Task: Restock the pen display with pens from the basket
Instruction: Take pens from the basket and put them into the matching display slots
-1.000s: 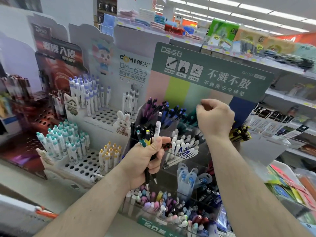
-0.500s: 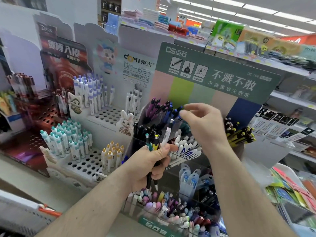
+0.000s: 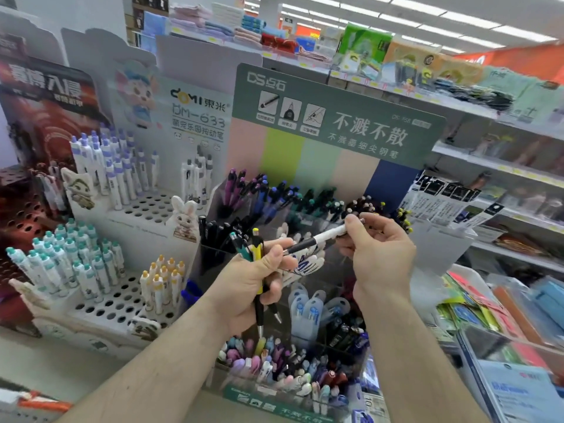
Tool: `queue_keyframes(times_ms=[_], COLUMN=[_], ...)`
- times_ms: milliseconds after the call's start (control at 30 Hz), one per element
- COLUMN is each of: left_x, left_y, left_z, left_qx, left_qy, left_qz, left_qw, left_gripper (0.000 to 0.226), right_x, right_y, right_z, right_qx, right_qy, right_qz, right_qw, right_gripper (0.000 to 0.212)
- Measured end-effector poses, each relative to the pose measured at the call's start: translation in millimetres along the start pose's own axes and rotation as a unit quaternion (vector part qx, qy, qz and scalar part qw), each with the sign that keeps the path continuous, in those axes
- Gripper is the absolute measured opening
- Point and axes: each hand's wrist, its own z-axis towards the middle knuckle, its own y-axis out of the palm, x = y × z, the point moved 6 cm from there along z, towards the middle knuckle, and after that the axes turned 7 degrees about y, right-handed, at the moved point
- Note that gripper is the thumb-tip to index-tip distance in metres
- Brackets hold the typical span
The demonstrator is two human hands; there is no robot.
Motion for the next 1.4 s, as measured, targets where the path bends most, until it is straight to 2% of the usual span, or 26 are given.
queue_keyframes(times_ms=[67,167,267,367,500,600,733,867,933,1033,1233,1333,1400], left_x=[-3,-9,-13,-17,-22,-24,-24,-22,-21,-20,-20,-18,-17], left_y=[8,17,26,30,32,32,32,29,27,25,27,28,28], left_z=[4,9,13,14,16,18,19,17,17,16,14,11,10], left_qx=[-0.038,-0.069,-0.067,-0.036,-0.034,-0.046,-0.055,-0.059,-0.062,-0.073,-0.084,-0.086,-0.088], left_qy=[0.004,-0.003,-0.013,-0.026,-0.034,-0.039,-0.038,-0.030,-0.030,-0.028,-0.019,-0.014,-0.016], left_qz=[-0.038,-0.059,-0.044,-0.019,0.003,0.007,0.024,0.040,0.051,0.067,0.111,0.121,0.123], left_qw=[0.999,0.996,0.997,0.999,0.999,0.998,0.997,0.997,0.996,0.995,0.990,0.989,0.988], left_gripper=[0.055,0.061,0.037,0.031,0.028,0.023,0.021,0.018,0.016,0.018,0.025,0.022,0.012], right_x=[5,1,-27,-59,-77,-74,-58,-38,-37,-46,-46,-47,-51], right_y=[-6,-16,-43,-63,-61,-46,-17,6,14,25,34,35,32], right_z=[3,8,18,21,30,40,51,63,66,70,78,80,76], right_qx=[-0.001,-0.007,0.084,0.152,0.189,0.170,0.097,0.020,0.000,-0.021,-0.039,-0.043,-0.011], right_qy=[0.033,0.056,-0.054,-0.202,-0.315,-0.341,-0.315,-0.219,-0.189,-0.142,-0.088,-0.079,-0.122], right_qz=[0.019,0.066,0.058,0.011,-0.069,-0.122,-0.228,-0.329,-0.381,-0.460,-0.525,-0.539,-0.557], right_qw=[0.999,0.996,0.993,0.967,0.928,0.917,0.916,0.918,0.905,0.876,0.846,0.837,0.822], right_gripper=[0.005,0.008,0.012,0.017,0.014,0.013,0.014,0.012,0.009,0.006,0.008,0.009,0.010])
